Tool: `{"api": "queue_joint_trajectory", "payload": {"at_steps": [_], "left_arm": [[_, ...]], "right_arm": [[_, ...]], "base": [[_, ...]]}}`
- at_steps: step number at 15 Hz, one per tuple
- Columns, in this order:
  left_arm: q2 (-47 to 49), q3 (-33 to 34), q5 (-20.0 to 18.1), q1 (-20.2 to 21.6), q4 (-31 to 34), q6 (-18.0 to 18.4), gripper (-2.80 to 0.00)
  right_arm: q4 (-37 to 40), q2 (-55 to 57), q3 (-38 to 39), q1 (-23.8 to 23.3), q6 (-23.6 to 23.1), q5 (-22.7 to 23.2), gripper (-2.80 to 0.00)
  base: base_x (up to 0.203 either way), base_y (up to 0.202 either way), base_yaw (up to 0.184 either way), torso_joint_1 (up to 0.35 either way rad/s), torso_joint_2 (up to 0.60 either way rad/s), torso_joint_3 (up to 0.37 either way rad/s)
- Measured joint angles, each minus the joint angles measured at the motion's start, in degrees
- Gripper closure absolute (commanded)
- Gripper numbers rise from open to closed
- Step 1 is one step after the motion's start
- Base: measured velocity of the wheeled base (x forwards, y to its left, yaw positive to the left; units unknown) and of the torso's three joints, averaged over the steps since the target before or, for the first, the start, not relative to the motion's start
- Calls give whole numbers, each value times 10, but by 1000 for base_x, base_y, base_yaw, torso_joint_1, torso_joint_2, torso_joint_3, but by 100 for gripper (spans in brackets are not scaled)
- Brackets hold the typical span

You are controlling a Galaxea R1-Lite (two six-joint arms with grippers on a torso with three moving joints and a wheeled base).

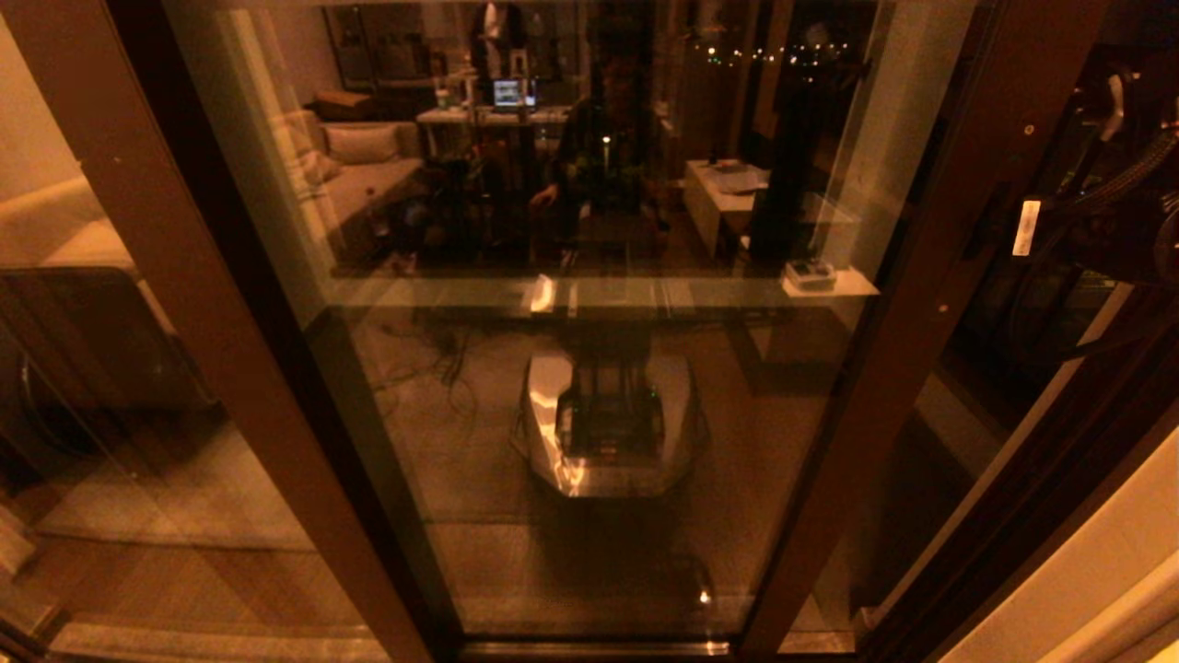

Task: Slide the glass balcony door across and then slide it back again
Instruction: Close the slid door

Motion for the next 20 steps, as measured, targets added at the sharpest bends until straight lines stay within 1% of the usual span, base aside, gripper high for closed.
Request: {"api": "queue_joint_trajectory", "payload": {"at_steps": [5,12,17,20], "left_arm": [[0,0,0,0,0,0,0],[0,0,0,0,0,0,0],[0,0,0,0,0,0,0],[0,0,0,0,0,0,0]], "right_arm": [[0,-18,11,20,4,-1,-280],[1,-27,16,28,4,10,-280],[0,-17,17,25,9,22,-280],[0,-1,11,12,15,33,-280]], "base": [[0,0,0,0,0,0],[0,0,0,0,0,0],[0,0,0,0,0,0],[0,0,0,0,0,0]]}}
